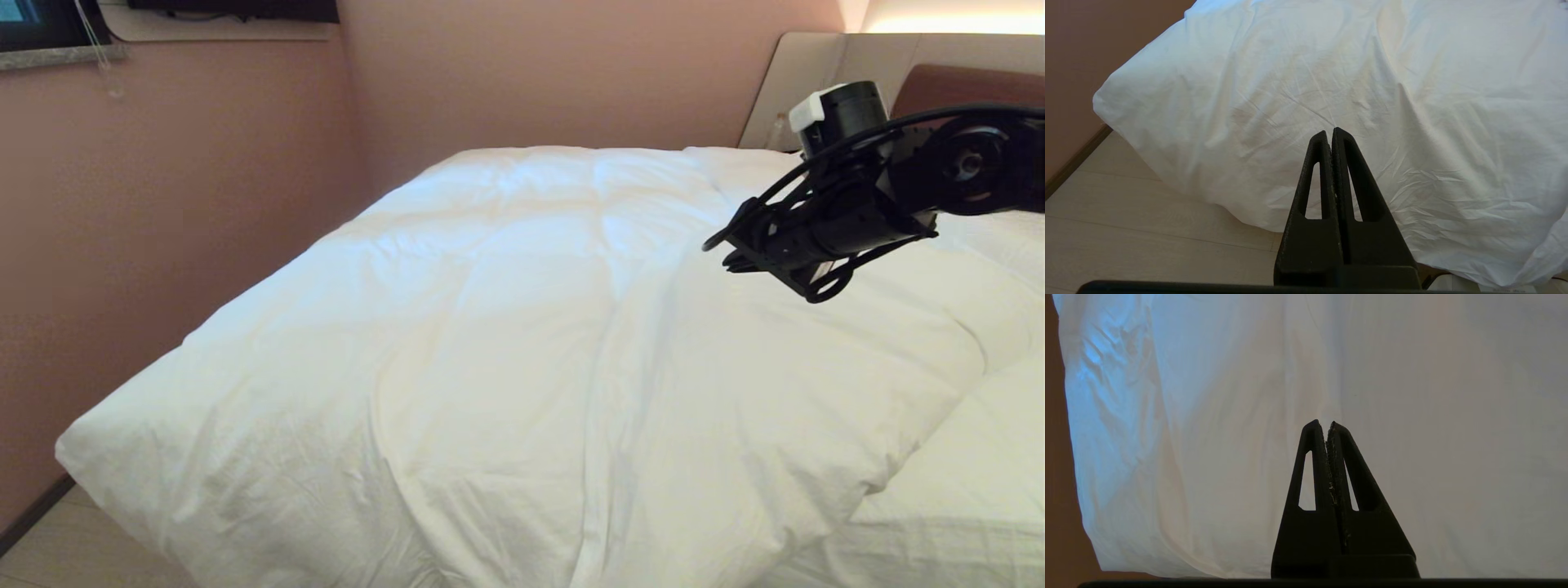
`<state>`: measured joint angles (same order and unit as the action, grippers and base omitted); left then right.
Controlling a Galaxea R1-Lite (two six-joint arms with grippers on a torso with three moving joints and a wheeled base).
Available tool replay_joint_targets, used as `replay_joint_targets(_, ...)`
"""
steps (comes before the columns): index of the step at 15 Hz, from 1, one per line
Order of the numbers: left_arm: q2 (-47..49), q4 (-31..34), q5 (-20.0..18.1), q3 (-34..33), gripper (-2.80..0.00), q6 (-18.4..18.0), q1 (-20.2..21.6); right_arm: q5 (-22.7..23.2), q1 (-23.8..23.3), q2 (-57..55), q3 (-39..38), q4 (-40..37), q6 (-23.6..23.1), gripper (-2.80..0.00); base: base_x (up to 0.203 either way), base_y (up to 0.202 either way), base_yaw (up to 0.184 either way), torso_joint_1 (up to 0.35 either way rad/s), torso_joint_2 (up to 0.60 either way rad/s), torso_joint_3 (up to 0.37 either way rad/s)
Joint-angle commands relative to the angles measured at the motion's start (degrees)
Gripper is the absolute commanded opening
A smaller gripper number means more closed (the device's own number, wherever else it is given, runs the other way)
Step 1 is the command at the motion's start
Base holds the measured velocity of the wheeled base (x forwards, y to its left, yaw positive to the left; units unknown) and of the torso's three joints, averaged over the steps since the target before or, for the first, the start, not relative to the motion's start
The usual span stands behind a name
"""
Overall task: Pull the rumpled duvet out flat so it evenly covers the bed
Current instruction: Hold the folded corner of the quilt
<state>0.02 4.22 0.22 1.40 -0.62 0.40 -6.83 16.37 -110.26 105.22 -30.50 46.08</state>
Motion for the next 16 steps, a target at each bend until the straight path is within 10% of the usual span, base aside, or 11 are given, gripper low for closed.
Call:
replay_joint_targets(1, 0.0, 0.0, 0.0, 0.0, -2.8, 0.0, 0.0, 0.0, 0.3, -1.5, 0.5, -0.2, 0.3, -2.8, 0.0, 0.0, 0.0, 0.0, 0.0, 0.0)
replay_joint_targets(16, 0.0, 0.0, 0.0, 0.0, -2.8, 0.0, -0.1, 0.0, 0.5, -4.2, 1.0, -0.2, 0.4, -2.8, 0.0, 0.0, 0.0, 0.0, 0.0, 0.0)
